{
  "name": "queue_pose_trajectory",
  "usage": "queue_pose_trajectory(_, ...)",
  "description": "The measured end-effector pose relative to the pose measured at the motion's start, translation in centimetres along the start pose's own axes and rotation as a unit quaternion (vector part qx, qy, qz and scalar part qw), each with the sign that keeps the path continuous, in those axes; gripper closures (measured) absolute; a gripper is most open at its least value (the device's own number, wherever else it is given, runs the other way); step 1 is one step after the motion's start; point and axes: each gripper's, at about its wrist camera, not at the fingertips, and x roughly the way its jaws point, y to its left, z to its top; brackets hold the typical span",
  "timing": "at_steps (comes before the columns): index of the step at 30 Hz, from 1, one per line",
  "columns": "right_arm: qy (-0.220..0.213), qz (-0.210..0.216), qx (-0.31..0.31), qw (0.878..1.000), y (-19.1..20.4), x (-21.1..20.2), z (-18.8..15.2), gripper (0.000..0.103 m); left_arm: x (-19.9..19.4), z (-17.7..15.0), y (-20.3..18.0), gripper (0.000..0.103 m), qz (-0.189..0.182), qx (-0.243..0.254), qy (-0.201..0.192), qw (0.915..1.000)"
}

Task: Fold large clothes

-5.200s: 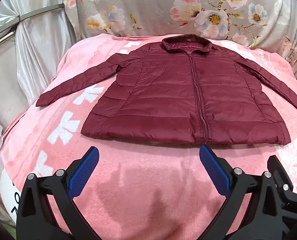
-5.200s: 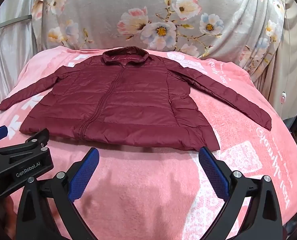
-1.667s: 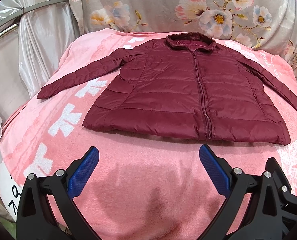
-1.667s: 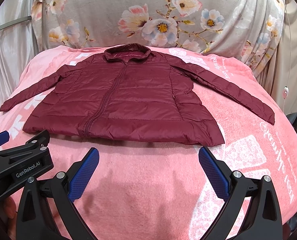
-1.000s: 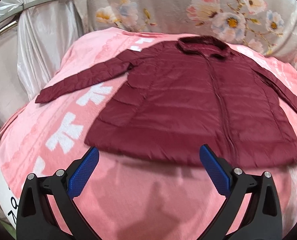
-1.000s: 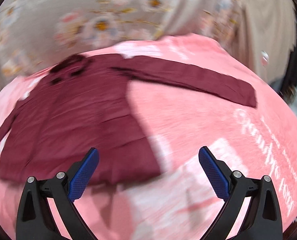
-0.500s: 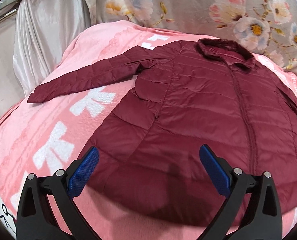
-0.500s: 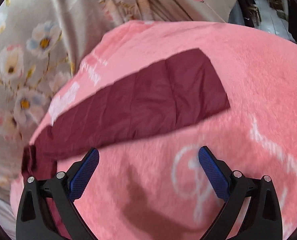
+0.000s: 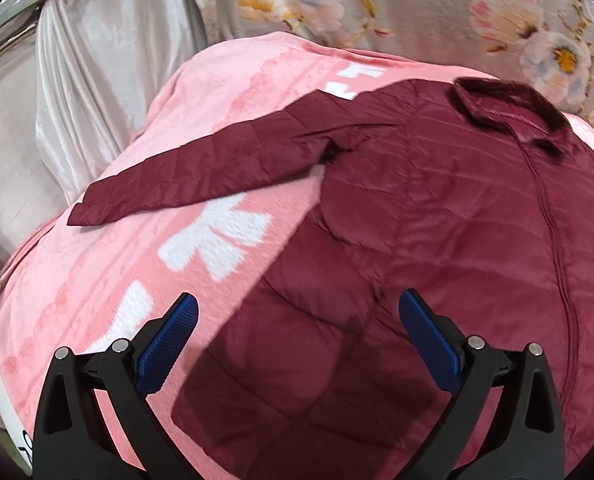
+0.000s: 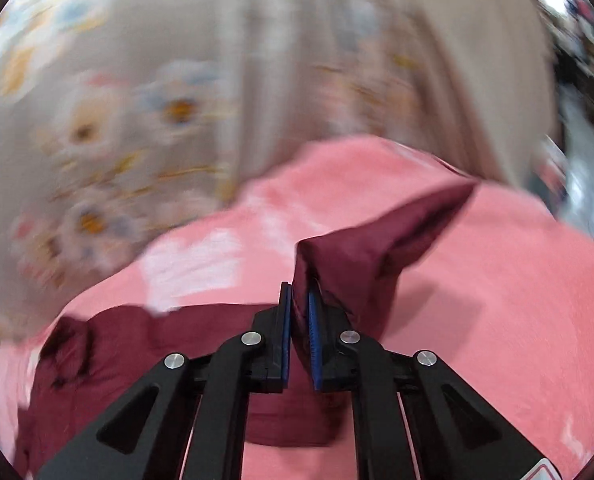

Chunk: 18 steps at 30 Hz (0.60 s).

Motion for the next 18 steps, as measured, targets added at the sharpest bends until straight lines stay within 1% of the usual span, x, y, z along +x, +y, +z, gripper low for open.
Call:
queue_pose_trajectory(1,-0.001,0.027,-0.025,0.999,2.8,0.2,0.3,0.095,0.3,0.2,0.3,0.005,0.003,-0.007,0.002,1.0)
queue_pose_trajectory(2,0.004,0.072,-0.056,0.996,6.8,0.3,0.4,0.095,0.5,0.3,0.5,0.005,0.005,-0.011,0.004,0.9999)
queue_pose_trajectory(3,0.013,0.113,-0.087,0.99,10.8,0.4,0.1,0.095,0.9,0.3,0.9,0.005,0.007,-0.017,0.007,0.9998)
queue_pose_trajectory(5,0.027,0.161,-0.136,0.977,16.5,0.7,-1.4,0.095,1.4,0.1,1.3,0.005,0.01,-0.023,0.013,0.9996)
queue_pose_trajectory(7,0.054,0.217,-0.192,0.955,23.3,0.9,-4.6,0.095,1.9,-0.2,1.8,0.005,0.011,-0.025,0.02,0.9994)
queue_pose_trajectory(8,0.07,0.238,-0.213,0.945,25.9,1.1,-6.2,0.095,2.2,-0.4,2.0,0.005,0.011,-0.024,0.024,0.9993)
queue_pose_trajectory(9,0.082,0.252,-0.225,0.937,27.7,1.3,-7.4,0.095,2.5,-0.6,2.1,0.005,0.012,-0.023,0.029,0.9993)
queue_pose_trajectory(11,0.118,0.286,-0.252,0.917,31.6,1.9,-10.8,0.095,3.0,-1.1,2.4,0.005,0.009,-0.021,0.036,0.9991)
queue_pose_trajectory(13,0.148,0.304,-0.277,0.899,34.2,1.7,-14.3,0.095,3.5,-1.5,2.6,0.005,0.002,-0.018,0.043,0.9989)
queue_pose_trajectory(15,0.172,0.313,-0.3,0.884,36.0,1.8,-17.0,0.095,3.8,-1.7,2.8,0.005,-0.01,-0.019,0.047,0.9987)
queue_pose_trajectory(16,0.188,0.318,-0.314,0.875,37.2,1.8,-18.5,0.095,3.8,-1.8,2.9,0.005,-0.014,-0.02,0.047,0.9986)
queue_pose_trajectory(17,0.2,0.321,-0.323,0.867,37.8,1.8,-19.7,0.094,3.9,-1.7,2.9,0.005,-0.021,-0.021,0.047,0.9984)
queue_pose_trajectory(18,0.206,0.322,-0.331,0.863,37.9,1.3,-20.9,0.092,3.9,-1.7,3.0,0.005,-0.031,-0.023,0.049,0.998)
